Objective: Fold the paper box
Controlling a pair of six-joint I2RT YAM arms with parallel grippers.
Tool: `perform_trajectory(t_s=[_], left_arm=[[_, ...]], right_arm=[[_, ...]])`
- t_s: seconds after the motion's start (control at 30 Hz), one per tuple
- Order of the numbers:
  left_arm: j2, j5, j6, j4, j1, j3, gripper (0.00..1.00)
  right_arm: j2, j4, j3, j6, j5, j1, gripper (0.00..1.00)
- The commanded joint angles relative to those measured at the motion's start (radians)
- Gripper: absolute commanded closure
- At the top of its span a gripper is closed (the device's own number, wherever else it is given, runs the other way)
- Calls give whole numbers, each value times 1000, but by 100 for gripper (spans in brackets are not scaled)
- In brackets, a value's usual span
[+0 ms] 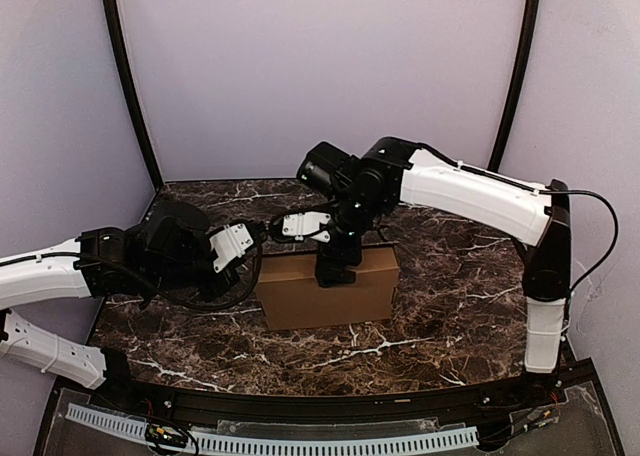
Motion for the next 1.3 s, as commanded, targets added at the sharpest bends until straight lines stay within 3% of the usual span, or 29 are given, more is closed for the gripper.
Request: perform_trajectory(t_s=[0.0, 0.4, 0.9, 1.03, 1.27], left_arm=[[4, 22, -8, -19, -5, 0, 99], [22, 10, -27, -12, -5, 12, 99], [45, 11, -29, -8, -5, 30, 99], [48, 15, -30, -11, -5, 34, 99], [55, 18, -35, -16, -5, 55, 99]], right_arm=[[-77, 71, -21, 6, 44, -11, 1], [-190, 163, -153, 24, 57, -17, 1], [-383, 357, -309, 98, 252, -44, 1], [-460, 428, -371, 157, 316, -53, 1], [-643, 544, -533, 209, 295, -54, 1]])
